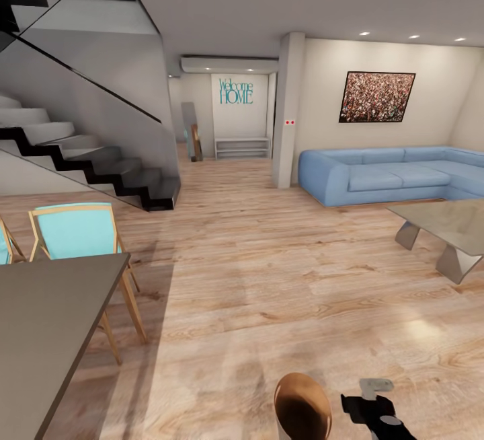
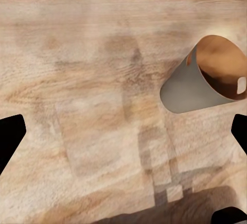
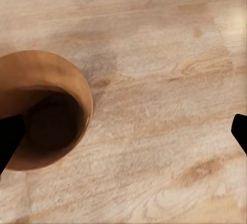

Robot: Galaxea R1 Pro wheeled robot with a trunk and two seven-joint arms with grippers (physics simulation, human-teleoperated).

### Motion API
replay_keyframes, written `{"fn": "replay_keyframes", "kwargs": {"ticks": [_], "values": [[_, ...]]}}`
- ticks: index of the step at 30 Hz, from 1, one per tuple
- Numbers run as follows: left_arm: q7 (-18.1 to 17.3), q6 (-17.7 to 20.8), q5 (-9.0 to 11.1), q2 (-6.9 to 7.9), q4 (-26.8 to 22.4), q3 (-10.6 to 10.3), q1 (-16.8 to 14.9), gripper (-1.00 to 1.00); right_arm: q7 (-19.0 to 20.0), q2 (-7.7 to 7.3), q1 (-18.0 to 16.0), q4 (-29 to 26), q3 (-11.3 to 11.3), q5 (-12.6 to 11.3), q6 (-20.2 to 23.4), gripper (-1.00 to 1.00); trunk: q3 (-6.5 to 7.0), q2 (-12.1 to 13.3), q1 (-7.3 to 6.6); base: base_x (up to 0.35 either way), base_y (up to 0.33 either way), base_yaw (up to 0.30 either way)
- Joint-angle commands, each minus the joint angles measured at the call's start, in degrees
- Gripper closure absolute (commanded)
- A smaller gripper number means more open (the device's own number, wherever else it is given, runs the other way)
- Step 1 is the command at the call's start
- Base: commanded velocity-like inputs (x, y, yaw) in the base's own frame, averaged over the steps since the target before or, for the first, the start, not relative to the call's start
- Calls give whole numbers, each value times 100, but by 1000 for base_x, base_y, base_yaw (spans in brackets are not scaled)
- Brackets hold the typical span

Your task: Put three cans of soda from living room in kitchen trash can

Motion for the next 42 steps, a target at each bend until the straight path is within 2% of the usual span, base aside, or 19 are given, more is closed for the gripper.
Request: {"fn": "replay_keyframes", "kwargs": {"ticks": [1,19,42], "values": [[0,0,0,0,2,0,0,-100,-1,7,-3,6,0,0,-4,-100,0,0,0,22,5,0],[0,0,0,0,0,7,0,-100,-7,37,-16,28,5,-6,-241,-100,-6,0,0,67,43,0],[0,0,0,0,0,0,0,-100,-21,37,-16,28,-18,-29,-267,-100,-203,0,0,0,0,0]]}}
